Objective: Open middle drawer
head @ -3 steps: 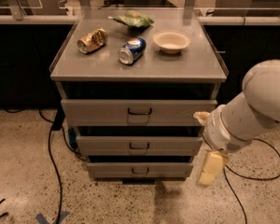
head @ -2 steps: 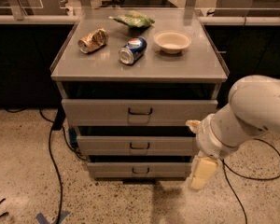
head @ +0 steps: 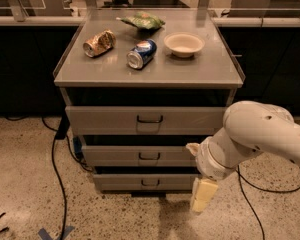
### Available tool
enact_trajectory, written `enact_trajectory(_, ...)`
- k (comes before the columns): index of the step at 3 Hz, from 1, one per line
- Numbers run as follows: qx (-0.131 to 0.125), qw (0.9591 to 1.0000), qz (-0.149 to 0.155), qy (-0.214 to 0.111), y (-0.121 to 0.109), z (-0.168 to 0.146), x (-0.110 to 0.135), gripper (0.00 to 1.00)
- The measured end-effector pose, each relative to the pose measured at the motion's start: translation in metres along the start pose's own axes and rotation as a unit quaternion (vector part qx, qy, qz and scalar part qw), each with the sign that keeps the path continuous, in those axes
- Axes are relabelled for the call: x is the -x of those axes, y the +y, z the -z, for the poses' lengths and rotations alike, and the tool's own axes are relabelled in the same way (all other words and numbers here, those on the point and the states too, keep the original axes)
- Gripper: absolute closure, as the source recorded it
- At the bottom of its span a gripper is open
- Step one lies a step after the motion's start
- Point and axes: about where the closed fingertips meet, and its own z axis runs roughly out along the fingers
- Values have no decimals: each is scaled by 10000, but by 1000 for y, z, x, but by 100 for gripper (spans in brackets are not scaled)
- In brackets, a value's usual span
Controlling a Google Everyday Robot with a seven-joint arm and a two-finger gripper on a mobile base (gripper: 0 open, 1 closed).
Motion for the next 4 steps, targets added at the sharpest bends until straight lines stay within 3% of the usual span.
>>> enact_trajectory(2,-42,10000,20,-67,0,-8,-14,0)
enact_trajectory(3,-98,9998,106,-108,-5,-32,-34,0)
enact_trajectory(4,-234,9990,342,-182,-34,-83,-51,0)
